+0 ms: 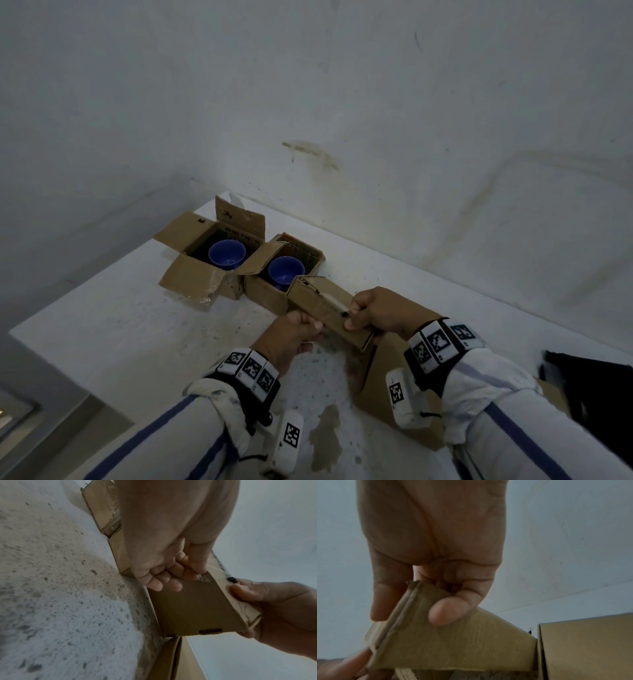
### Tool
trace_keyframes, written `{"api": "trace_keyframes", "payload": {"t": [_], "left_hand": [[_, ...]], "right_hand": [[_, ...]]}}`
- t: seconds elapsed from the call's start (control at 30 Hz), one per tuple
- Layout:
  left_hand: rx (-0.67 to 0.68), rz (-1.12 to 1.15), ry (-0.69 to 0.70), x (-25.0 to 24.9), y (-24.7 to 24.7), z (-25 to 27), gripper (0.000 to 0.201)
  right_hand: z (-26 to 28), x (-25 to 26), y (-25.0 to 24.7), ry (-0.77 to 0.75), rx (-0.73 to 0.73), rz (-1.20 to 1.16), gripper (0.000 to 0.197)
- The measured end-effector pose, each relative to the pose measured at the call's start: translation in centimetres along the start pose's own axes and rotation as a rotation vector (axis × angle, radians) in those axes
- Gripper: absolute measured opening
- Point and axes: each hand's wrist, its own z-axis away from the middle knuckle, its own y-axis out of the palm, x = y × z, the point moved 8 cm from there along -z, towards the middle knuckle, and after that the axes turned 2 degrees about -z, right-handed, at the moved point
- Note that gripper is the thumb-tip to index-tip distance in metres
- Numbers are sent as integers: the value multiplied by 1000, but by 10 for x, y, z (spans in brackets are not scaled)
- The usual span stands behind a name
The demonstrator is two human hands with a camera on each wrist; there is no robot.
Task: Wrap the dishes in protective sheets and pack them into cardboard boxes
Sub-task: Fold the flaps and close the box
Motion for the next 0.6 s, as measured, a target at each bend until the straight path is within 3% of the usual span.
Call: {"api": "trace_keyframes", "payload": {"t": [0.23,0.43,0.6], "left_hand": [[-38,10,-2,-6,0,1,11],[-49,183,-88,4,4,4,6],[-57,295,-119,-3,8,7,23]], "right_hand": [[-5,2,1,14,8,14,31],[-4,0,3,5,25,23,33],[-2,10,5,-59,-24,217,23]]}}
